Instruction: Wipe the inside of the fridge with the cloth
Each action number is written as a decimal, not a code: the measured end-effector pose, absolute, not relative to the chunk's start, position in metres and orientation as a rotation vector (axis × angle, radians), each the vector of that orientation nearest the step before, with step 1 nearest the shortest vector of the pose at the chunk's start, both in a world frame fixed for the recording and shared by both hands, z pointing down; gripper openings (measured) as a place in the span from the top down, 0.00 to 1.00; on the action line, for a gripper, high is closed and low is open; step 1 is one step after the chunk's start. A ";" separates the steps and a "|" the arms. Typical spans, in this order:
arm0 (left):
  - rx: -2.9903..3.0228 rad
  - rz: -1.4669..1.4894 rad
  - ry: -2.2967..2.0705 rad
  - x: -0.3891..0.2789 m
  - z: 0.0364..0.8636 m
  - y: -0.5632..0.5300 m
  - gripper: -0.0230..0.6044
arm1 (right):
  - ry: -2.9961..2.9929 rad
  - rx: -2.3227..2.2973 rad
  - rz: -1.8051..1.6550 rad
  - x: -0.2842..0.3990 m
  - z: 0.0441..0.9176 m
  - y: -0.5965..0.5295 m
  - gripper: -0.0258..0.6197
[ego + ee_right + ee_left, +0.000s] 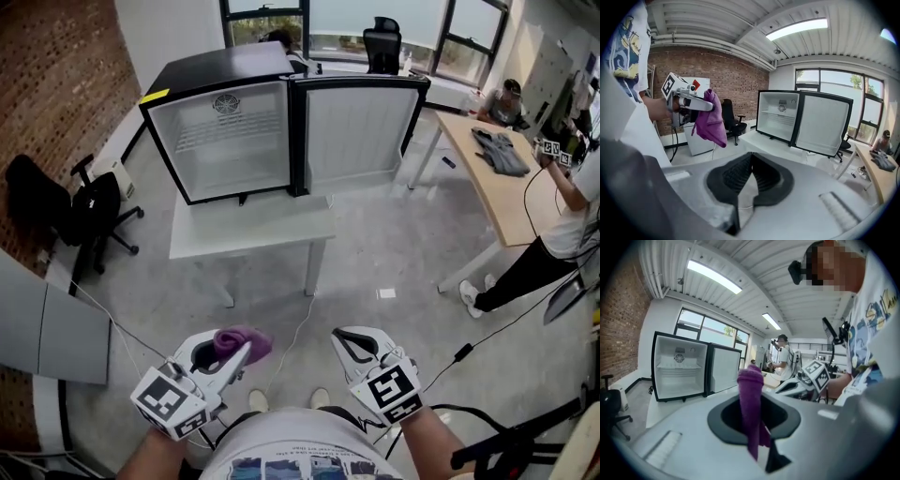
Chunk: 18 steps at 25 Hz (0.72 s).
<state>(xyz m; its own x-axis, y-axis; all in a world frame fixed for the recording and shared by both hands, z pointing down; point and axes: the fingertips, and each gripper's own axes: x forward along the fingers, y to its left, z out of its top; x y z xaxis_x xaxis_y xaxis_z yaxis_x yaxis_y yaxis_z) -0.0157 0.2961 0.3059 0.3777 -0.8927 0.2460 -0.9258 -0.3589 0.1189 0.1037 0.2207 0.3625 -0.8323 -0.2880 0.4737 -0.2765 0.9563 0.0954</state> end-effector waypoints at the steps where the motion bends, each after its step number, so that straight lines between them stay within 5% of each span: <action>1: 2.412 0.194 -1.620 -0.020 0.302 0.298 0.85 | -2.614 0.407 -0.030 0.098 0.359 0.223 0.96; 18: 2.446 0.198 -1.494 -0.085 0.309 0.341 0.85 | -2.571 0.404 -0.067 0.021 0.353 0.280 0.96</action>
